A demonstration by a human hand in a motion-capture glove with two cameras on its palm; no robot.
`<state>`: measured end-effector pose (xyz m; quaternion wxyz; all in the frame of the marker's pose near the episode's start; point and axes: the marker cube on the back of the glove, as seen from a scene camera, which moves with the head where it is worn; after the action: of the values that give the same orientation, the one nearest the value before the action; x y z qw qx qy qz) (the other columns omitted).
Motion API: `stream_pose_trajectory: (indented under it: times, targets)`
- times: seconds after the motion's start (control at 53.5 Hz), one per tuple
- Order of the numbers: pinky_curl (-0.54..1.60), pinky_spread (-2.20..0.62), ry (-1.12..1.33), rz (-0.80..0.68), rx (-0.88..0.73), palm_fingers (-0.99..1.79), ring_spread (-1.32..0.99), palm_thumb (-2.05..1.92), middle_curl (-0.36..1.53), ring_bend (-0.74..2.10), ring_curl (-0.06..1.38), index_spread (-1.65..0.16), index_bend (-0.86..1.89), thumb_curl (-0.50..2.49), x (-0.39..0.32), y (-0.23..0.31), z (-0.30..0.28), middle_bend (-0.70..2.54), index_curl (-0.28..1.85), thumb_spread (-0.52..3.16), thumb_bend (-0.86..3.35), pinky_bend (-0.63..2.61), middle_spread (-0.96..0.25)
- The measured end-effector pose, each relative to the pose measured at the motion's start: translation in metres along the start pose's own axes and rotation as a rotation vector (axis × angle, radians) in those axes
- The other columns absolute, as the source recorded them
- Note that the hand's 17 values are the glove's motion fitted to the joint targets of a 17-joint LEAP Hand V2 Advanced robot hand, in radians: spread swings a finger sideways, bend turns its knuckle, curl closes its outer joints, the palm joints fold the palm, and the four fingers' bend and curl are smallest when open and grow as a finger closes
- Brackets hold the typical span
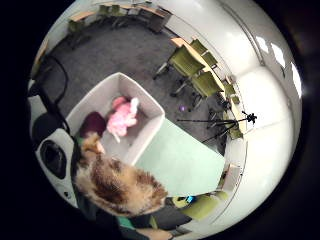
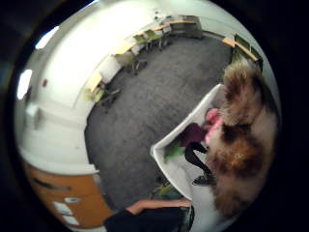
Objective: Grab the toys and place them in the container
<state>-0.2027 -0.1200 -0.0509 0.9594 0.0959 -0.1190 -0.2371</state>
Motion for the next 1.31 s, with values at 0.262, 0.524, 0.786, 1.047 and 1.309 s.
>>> stream_pose_trajectory:
  times: [0.262,0.524,0.786,1.047,1.309]
  targets:
    - [0.44,-0.48,-0.081,-0.049,-0.091,1.15,-0.40,0.52,0.67,1.18,0.51,-0.30,0.40,1.27,-0.023,-0.002,0.034,0.84,0.96,0.48,0.28,0.90,-0.37]
    - [0.51,-0.20,0.207,0.164,-0.255,-0.14,-0.16,-0.18,0.51,0.87,0.38,-0.27,-0.03,0.80,0.032,0.013,0.049,0.35,0.60,0.90,-0.15,1.36,-0.07]
    - [0.41,-0.08,0.246,0.072,-0.242,-0.23,-0.08,-0.24,0.46,0.60,0.28,-0.23,0.11,0.46,0.025,0.074,0.033,0.28,0.43,0.90,-0.17,1.11,0.00]
    - [0.32,-0.10,0.422,0.278,-0.163,-0.12,-0.16,-0.24,0.44,0.38,0.24,-0.21,0.15,0.27,0.165,0.203,0.007,0.23,0.40,0.90,-0.17,0.84,-0.02]
    - [0.29,-0.10,0.361,0.439,-0.163,-0.07,-0.19,-0.24,0.43,0.31,0.24,-0.19,0.15,0.16,0.237,0.306,0.001,0.20,0.37,0.88,-0.16,0.71,-0.03]
